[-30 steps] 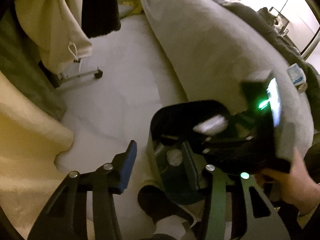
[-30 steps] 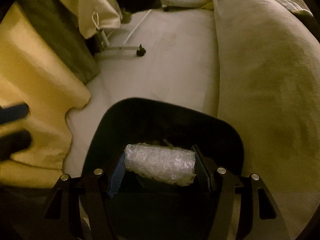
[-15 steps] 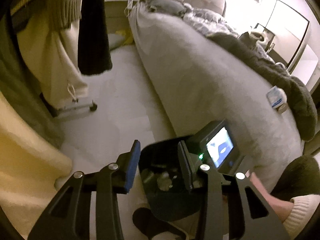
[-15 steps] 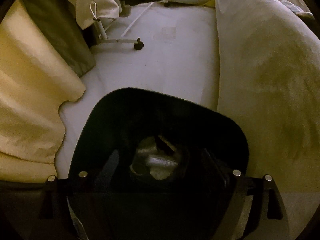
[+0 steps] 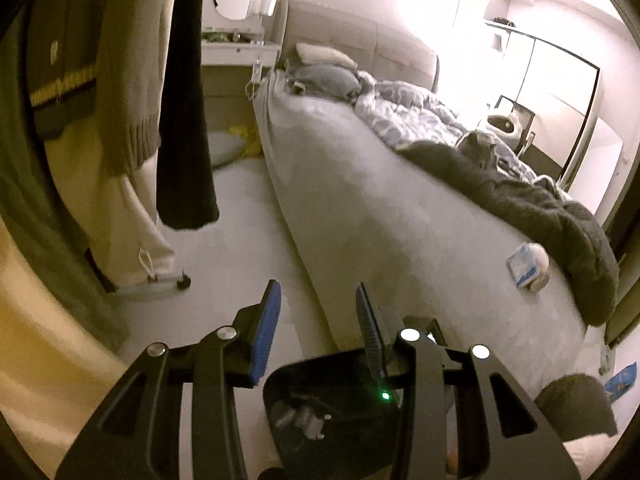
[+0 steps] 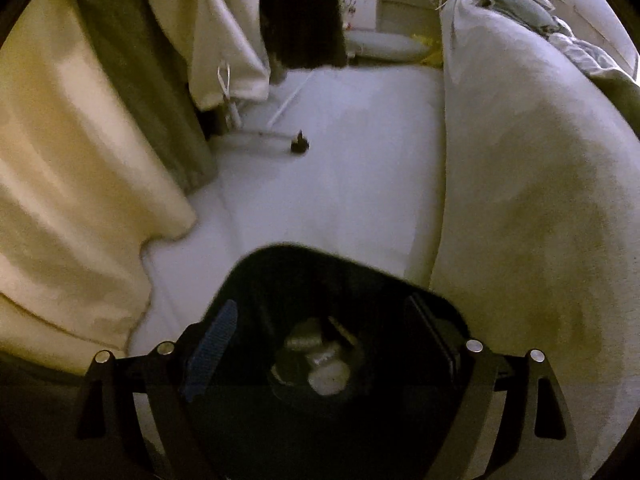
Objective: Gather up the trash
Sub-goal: 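Move both open tools back toward the remaining trash on the bed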
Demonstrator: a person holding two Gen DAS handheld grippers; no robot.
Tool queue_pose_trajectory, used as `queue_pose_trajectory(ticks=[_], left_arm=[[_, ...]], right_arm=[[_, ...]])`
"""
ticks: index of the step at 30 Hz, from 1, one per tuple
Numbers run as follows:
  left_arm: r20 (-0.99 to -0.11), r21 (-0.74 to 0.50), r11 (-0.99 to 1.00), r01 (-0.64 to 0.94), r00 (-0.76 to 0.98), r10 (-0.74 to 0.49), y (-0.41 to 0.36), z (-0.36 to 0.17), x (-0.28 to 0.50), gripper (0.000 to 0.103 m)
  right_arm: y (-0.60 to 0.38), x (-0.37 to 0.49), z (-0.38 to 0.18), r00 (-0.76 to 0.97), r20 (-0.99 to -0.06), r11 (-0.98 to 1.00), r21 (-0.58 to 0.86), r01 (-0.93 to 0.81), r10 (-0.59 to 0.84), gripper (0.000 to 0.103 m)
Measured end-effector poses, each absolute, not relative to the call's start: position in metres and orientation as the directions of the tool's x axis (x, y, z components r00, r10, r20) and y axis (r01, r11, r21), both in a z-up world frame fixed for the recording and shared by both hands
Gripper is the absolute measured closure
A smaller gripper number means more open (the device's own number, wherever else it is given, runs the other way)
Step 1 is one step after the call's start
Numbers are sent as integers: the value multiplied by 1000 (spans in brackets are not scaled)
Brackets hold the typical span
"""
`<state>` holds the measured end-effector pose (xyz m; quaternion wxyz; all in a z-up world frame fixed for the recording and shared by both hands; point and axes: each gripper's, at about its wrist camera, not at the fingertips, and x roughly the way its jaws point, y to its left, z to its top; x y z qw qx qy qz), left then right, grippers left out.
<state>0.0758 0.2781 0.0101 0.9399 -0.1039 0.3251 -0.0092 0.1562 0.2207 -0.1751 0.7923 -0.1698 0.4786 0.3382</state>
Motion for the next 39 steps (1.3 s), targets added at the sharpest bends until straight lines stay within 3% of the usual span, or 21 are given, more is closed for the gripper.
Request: queue_pose_trajectory(ticks=[4, 6, 9, 20, 23, 39], left_arm=[[-571, -204, 978, -36, 816, -89, 268, 27, 82, 61], [-552, -200, 979, -36, 829, -83, 265, 32, 84, 54], [-537, -179, 983, -42, 842, -62, 255, 35, 91, 51], [-523, -175, 984, 25, 845, -115, 202, 43, 123, 39], [-527, -185, 981, 52, 838, -143, 184, 44, 134, 36], [-560, -186, 965, 186, 786, -259, 84, 32, 186, 33]], right_arm=[[207, 164, -145, 354, -836, 718, 67, -693, 419, 17], [196, 169, -129, 376, -818, 724, 71, -686, 436, 17], [176, 175, -108, 418, -795, 744, 63, -665, 440, 28], [91, 188, -52, 565, -713, 815, 16, -579, 415, 36], [66, 190, -46, 597, -700, 836, -1, -548, 391, 44], [-63, 201, -40, 719, -648, 940, -12, -340, 251, 51]])
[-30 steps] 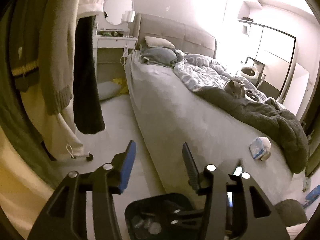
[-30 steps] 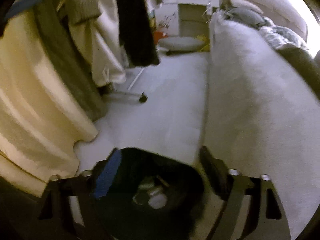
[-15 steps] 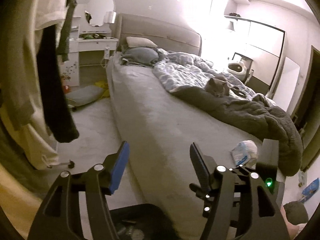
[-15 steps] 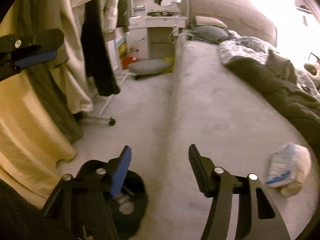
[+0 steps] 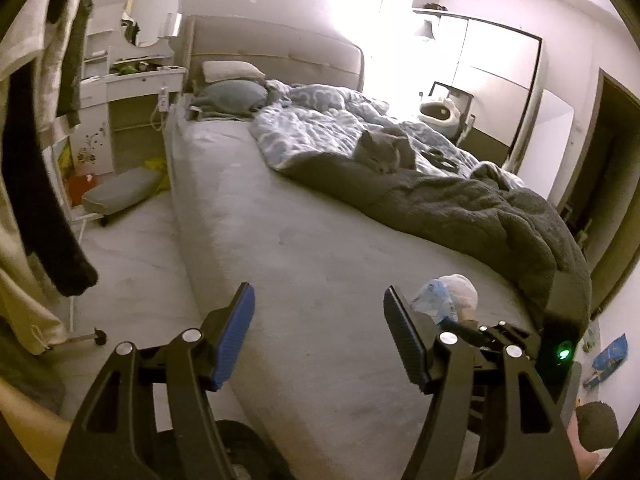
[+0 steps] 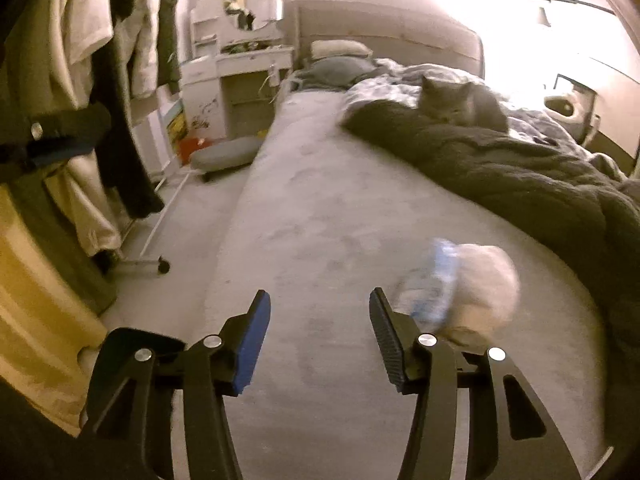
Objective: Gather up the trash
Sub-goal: 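Move both open tools back toward the remaining trash on the bed, then grasp the blue tissue pack with the left tool while the right tool grasps the cardboard tape tube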
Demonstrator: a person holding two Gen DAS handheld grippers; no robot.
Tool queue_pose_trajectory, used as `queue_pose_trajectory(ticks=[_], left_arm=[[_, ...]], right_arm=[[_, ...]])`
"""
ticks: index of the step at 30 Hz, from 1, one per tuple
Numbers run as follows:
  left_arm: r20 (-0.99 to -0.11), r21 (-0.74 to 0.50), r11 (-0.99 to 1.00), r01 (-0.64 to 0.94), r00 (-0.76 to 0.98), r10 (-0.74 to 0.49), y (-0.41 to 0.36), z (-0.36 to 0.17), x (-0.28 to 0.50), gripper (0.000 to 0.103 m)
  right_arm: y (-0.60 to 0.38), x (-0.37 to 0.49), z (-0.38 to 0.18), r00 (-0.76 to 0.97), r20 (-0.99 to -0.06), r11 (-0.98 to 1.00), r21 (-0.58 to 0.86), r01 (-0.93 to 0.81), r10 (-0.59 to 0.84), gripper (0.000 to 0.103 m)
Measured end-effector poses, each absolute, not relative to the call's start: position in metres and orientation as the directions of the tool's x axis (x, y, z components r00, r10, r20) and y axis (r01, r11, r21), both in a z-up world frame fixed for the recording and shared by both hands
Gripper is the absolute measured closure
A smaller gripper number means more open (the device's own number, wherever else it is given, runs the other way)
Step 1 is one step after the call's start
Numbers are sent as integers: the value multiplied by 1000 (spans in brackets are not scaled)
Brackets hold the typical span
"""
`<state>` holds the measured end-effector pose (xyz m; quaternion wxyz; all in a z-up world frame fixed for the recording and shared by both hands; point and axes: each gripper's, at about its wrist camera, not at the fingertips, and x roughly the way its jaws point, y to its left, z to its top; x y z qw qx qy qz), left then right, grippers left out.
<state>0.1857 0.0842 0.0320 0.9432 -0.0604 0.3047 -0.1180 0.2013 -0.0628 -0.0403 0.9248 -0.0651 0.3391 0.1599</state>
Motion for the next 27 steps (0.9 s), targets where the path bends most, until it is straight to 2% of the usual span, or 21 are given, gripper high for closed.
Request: queue_pose_trajectory(ticks=[8, 19, 22, 24, 27], left_arm=[[-587, -176, 952, 250, 749, -305, 38, 20, 205, 32], [-622, -195, 937, 291, 701, -348, -11, -1, 228, 29], [-627, -208, 930, 301, 689, -364, -22, -6, 234, 28], [-629, -223, 924, 311, 678, -380, -30, -8, 238, 28], [-636, -234, 917, 323, 663, -396, -43, -12, 243, 28]], right_arm=[[-111, 201, -36, 750, -630, 965, -2, -260, 201, 51], [-156, 205, -51, 732, -661, 978, 15, -207, 165, 51], [-161, 209, -59, 714, -680, 979, 27, -202, 166, 62], [-165, 212, -67, 699, -694, 978, 41, -203, 174, 73], [-169, 214, -73, 685, -704, 977, 63, -204, 189, 78]])
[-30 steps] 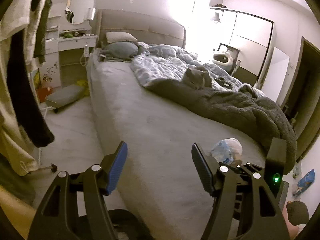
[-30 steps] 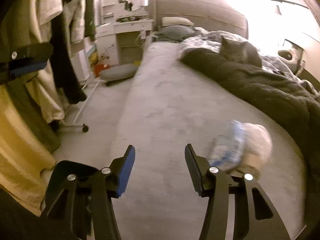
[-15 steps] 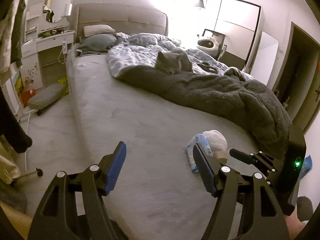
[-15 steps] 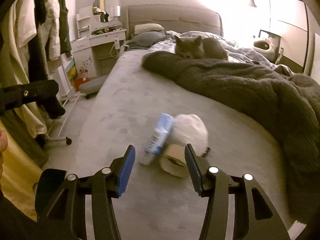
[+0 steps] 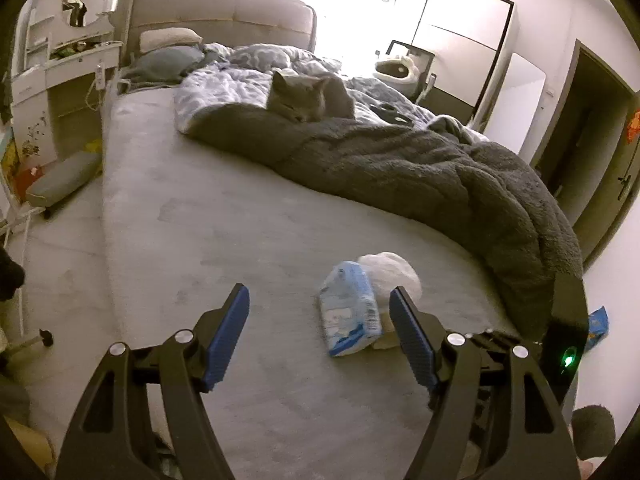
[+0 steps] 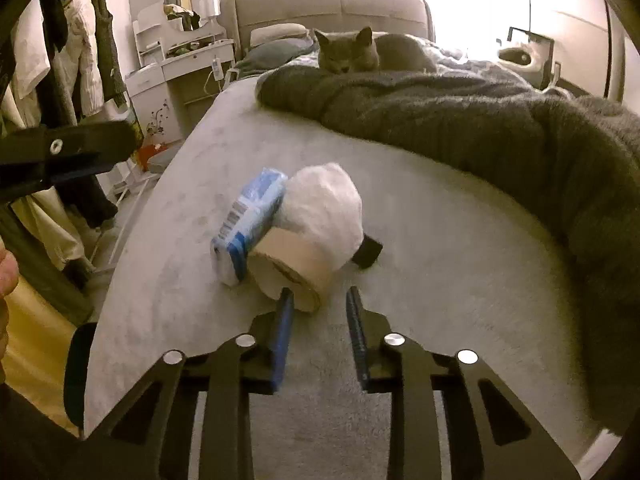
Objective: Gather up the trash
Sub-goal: 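Grasp the blue tissue pack with the left tool while the right tool grasps the cardboard tape tube, then carry the tissue pack and tape tube from the bed over the black bin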
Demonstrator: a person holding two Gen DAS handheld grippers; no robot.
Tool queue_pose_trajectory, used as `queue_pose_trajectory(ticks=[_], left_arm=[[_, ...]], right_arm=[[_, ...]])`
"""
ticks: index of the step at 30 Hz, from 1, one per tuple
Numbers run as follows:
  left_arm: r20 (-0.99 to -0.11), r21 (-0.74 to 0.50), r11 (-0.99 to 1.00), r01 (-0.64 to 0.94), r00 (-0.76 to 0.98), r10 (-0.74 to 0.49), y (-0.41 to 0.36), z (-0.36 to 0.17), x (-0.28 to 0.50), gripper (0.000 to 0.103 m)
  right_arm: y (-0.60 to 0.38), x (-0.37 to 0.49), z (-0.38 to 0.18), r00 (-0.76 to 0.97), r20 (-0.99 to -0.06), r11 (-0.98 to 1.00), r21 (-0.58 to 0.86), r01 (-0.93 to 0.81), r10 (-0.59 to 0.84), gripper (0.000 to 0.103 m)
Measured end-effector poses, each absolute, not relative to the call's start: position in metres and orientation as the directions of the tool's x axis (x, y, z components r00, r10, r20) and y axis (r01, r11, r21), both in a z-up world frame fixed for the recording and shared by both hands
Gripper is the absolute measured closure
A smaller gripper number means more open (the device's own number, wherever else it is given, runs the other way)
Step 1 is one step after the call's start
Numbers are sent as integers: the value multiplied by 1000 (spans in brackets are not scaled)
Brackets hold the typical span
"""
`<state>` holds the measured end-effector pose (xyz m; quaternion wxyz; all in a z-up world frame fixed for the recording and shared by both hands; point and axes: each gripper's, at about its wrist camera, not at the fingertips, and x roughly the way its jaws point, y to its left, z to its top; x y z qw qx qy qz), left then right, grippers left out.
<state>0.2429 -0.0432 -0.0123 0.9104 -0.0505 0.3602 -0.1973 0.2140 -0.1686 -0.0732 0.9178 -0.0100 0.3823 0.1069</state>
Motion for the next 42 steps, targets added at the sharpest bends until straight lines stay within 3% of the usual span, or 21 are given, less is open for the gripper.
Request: queue_pose_trajectory(ticks=[6, 16, 20, 25, 37, 39, 42], left_arm=[[-648, -300, 895, 330, 618, -445, -63, -22, 254, 28], [-693, -280, 903, 327, 582, -426, -90, -44, 264, 28], [-698, -285, 904, 318, 578, -423, -91, -49, 265, 28], [-711, -253, 916, 312, 582, -395, -94, -54, 267, 31], [-745, -171, 940, 294, 586, -319, -105, -69, 278, 70], [-740, -167, 943, 289, 595, -313, -106, -69, 277, 82], [-730, -162, 947, 278, 611, -304, -106, -66, 276, 89]], right_arm=[[-172, 219, -76, 671, -703, 971, 138, -197, 236, 80], [-172, 228, -81, 672, -706, 974, 143, -175, 225, 85], [-174, 228, -80, 681, -694, 972, 159, -171, 233, 98], [-182, 225, -73, 686, -685, 969, 168, -179, 246, 99], [-215, 222, -69, 687, -687, 970, 204, -132, 238, 99], [-219, 222, -69, 688, -686, 970, 209, -127, 238, 99], [-224, 221, -70, 688, -685, 969, 215, -125, 241, 99]])
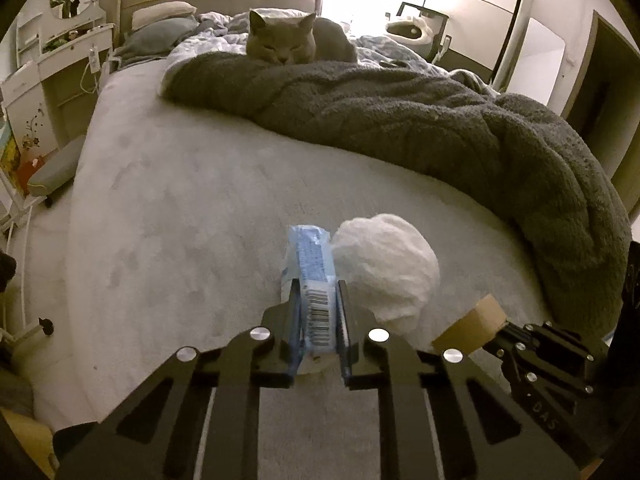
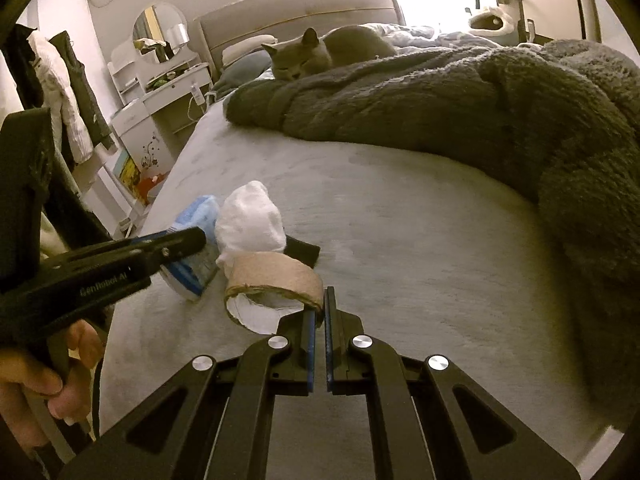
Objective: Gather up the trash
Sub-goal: 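Carry the tissue pack and tape tube from the bed over the black bin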
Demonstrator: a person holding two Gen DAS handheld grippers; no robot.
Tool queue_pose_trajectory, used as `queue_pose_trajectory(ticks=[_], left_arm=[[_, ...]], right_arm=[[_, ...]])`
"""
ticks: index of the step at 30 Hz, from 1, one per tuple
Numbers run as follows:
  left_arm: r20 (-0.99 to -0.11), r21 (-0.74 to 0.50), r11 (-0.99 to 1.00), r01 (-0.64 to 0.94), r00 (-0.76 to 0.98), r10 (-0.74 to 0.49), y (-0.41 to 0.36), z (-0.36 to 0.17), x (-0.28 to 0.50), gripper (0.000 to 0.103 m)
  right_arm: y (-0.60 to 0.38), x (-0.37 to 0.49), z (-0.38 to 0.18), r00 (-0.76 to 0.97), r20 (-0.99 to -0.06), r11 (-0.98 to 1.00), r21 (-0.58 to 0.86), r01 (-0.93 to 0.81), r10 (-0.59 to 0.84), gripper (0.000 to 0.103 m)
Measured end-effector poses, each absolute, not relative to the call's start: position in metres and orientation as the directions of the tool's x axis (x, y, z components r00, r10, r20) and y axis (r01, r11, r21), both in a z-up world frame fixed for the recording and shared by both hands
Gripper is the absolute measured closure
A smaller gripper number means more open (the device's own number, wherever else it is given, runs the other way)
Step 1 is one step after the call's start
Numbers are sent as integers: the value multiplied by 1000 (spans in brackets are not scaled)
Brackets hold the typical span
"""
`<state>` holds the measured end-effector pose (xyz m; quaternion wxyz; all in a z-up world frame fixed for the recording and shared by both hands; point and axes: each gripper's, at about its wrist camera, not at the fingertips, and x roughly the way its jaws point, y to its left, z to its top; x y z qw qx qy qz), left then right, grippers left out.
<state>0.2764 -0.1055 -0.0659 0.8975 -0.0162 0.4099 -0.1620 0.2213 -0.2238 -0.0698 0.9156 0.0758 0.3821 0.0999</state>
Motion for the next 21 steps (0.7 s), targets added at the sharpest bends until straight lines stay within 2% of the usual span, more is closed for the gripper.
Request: queue_pose_trajectory(ticks=[15, 21], left_arm=[[-715, -132, 947, 292, 634, -295, -94, -58, 255, 91], [-696, -167, 949, 269, 649, -306, -72, -48, 241, 91]], right_arm=[[-228, 206, -43, 722, -644, 965, 223, -137, 251, 99], [-222, 194, -32, 729, -634, 964, 224, -146, 258, 99]])
